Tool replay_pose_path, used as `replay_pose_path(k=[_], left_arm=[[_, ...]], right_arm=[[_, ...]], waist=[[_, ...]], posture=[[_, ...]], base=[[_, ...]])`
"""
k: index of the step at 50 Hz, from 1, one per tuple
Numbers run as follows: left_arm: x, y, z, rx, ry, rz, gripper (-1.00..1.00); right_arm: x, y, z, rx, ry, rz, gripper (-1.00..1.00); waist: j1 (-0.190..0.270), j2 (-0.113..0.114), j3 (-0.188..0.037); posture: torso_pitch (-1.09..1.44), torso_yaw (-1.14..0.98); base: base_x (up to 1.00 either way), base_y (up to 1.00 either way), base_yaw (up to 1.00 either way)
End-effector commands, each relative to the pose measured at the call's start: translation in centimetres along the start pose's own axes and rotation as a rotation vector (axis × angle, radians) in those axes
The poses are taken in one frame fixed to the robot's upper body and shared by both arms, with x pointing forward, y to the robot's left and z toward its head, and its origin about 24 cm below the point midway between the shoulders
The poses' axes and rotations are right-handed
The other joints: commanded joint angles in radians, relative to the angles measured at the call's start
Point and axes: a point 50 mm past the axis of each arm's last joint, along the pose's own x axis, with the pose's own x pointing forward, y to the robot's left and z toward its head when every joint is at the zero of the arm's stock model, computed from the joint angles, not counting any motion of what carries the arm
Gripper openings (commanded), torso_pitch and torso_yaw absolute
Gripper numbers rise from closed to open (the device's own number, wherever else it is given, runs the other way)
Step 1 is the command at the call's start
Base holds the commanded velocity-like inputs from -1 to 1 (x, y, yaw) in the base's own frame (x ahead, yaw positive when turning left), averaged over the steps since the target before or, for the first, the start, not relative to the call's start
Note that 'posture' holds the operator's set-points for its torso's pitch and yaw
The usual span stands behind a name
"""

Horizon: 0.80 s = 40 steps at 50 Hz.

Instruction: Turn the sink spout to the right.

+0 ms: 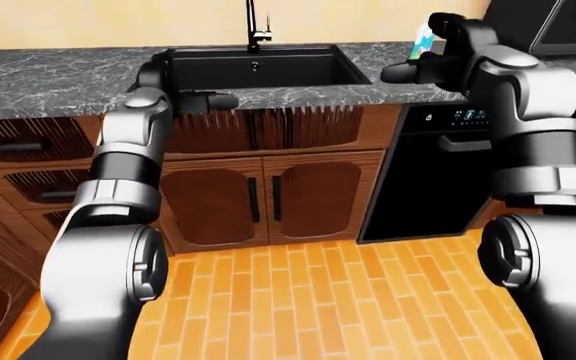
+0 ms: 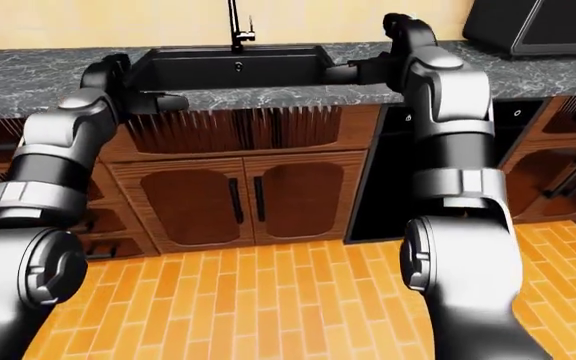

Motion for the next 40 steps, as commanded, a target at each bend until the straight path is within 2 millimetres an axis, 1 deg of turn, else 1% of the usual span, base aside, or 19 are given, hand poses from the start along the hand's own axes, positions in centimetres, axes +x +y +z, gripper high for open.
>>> replay_pose_path(k=[1, 3, 6, 7, 8, 9, 11, 15, 18, 20, 22, 23, 26, 30, 33, 35, 36, 37, 40], left_arm=[[-0.76, -0.31, 3.73, -0.007, -0.136, -0.012, 1.00], [-0.86, -0.26, 3.96, -0.007, -0.140, -0.011, 1.00], [-0.87, -0.26, 4.01, -0.007, -0.141, -0.010, 1.00], [-0.88, -0.28, 4.04, -0.007, -0.141, -0.010, 1.00], [-0.91, -0.28, 4.13, -0.006, -0.142, -0.010, 1.00], [-0.95, -0.27, 4.26, -0.006, -0.143, -0.010, 1.00], [-0.96, -0.26, 4.33, -0.005, -0.144, -0.009, 1.00], [-0.98, -0.18, 4.34, -0.004, -0.145, -0.008, 1.00], [-0.99, -0.20, 4.43, -0.003, -0.146, -0.008, 1.00], [-1.00, -0.25, 4.44, -0.003, -0.146, -0.008, 1.00], [-1.00, -0.25, 4.45, -0.003, -0.146, -0.008, 1.00], [-1.01, -0.24, 4.45, -0.003, -0.146, -0.008, 1.00], [-0.97, -0.19, 4.26, -0.003, -0.144, -0.007, 1.00], [-0.96, -0.18, 4.21, -0.004, -0.144, -0.007, 1.00], [-0.89, -0.25, 4.02, -0.005, -0.141, -0.008, 1.00], [-0.85, -0.29, 3.93, -0.005, -0.140, -0.009, 1.00], [-0.82, -0.27, 3.87, -0.005, -0.139, -0.008, 1.00], [-0.81, -0.27, 3.85, -0.005, -0.139, -0.008, 1.00], [-0.79, -0.27, 3.76, -0.005, -0.137, -0.007, 1.00]], right_arm=[[-0.63, -0.49, 2.75, -0.012, -0.109, -0.024, 1.00], [-0.57, -0.50, 2.98, -0.013, -0.106, -0.025, 1.00], [-0.56, -0.42, 3.08, -0.010, -0.106, -0.021, 1.00], [-0.58, -0.41, 3.11, -0.010, -0.106, -0.021, 1.00], [-0.61, -0.41, 3.19, -0.009, -0.107, -0.021, 1.00], [-0.61, -0.39, 3.21, -0.010, -0.107, -0.021, 1.00], [-0.62, -0.33, 3.30, -0.011, -0.108, -0.020, 1.00], [-0.66, -0.35, 3.33, -0.019, -0.106, -0.021, 1.00], [-0.73, -0.42, 3.38, -0.020, -0.107, -0.022, 1.00], [-0.71, -0.36, 3.40, -0.019, -0.108, -0.021, 1.00], [-0.70, -0.29, 3.44, -0.021, -0.108, -0.020, 1.00], [-0.72, -0.23, 3.50, -0.024, -0.109, -0.019, 1.00], [-0.71, -0.23, 3.44, -0.024, -0.109, -0.020, 1.00], [-0.67, -0.22, 3.41, -0.024, -0.109, -0.019, 1.00], [-0.66, -0.19, 3.41, -0.024, -0.109, -0.019, 1.00], [-0.68, -0.22, 3.43, -0.024, -0.110, -0.019, 1.00], [-0.69, -0.24, 3.41, -0.024, -0.110, -0.020, 1.00], [-0.70, -0.25, 3.38, -0.023, -0.109, -0.020, 1.00], [-0.69, -0.22, 3.33, -0.023, -0.109, -0.019, 1.00]], waist=[[-0.009, 0.012, -0.022], [-0.008, -0.003, -0.025], [0.001, -0.047, -0.020], [-0.002, -0.018, -0.023], [0.004, -0.030, -0.021], [0.002, -0.030, -0.024], [0.002, -0.018, -0.030], [-0.003, 0.012, -0.019], [-0.013, 0.057, -0.021], [-0.022, 0.113, -0.035], [-0.018, 0.097, -0.031], [-0.023, 0.105, -0.027], [-0.014, 0.080, -0.032], [-0.005, 0.042, -0.022], [0.006, -0.010, -0.027], [0.011, -0.078, -0.045], [0.004, -0.027, -0.032], [0.011, -0.052, -0.030], [0.001, -0.031, -0.036]], posture=[[0.00, 0.00], [0.00, 0.00], [0.00, 0.00], [0.00, 0.00], [0.00, 0.00], [0.00, 0.00], [0.00, 0.00], [0.00, 0.00], [0.00, 0.00], [0.00, 0.00], [0.00, 0.00], [0.00, 0.00], [0.00, 0.00], [0.00, 0.00], [0.00, 0.00], [0.00, 0.00], [0.00, 0.00], [0.00, 0.00], [0.00, 0.00]], base=[[0.22, 0.00, 0.00], [0.23, 0.00, 0.00], [0.24, 0.00, 0.00], [0.25, 0.00, 0.00], [0.25, 0.00, 0.00], [0.27, 0.00, 0.00], [0.25, 0.00, 0.00], [0.25, 0.00, 0.00], [0.24, 0.00, 0.00], [0.25, 0.00, 0.00], [0.25, 0.00, 0.00], [0.26, 0.00, 0.00], [0.25, 0.00, 0.00], [0.25, 0.00, 0.00], [0.25, 0.00, 0.00], [0.25, 0.00, 0.00], [0.25, 0.00, 0.00], [0.24, 0.00, 0.00], [0.26, 0.00, 0.00]])
